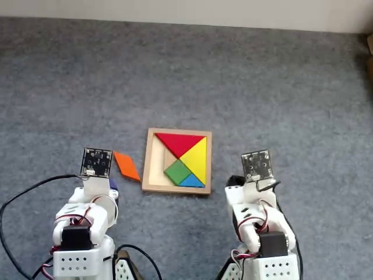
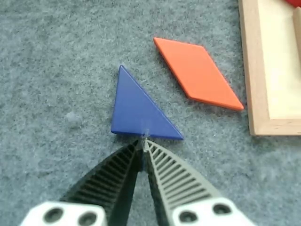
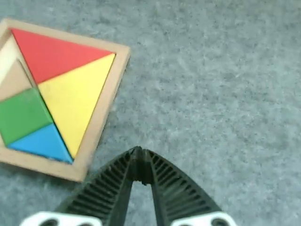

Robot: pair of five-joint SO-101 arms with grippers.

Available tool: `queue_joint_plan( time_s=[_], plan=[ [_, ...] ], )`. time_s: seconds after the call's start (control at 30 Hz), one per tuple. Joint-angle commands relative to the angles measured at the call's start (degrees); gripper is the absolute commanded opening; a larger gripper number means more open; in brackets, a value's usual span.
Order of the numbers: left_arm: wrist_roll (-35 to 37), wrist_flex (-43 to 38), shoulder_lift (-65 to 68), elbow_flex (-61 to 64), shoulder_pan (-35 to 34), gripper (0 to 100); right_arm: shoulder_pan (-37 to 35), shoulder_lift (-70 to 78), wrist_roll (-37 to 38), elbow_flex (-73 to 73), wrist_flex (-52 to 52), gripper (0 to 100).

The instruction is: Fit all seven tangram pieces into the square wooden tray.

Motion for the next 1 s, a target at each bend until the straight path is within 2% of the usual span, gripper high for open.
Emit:
queue_joint_plan(
  time_s=[0.0,0.23,0.97],
  plan=[
    [0.53,0.18,-0.04,1.19,-0.57,3,0.66,-1.01,-0.18,8.57,6.99,0.5],
    [0.53,0.18,-0.04,1.19,-0.57,3,0.75,-1.01,-0.18,8.57,13.14,0.5],
    [0.53,0.18,-0.04,1.19,-0.31,3,0.48,-1.01,-0.18,8.57,12.97,0.5]
  ],
)
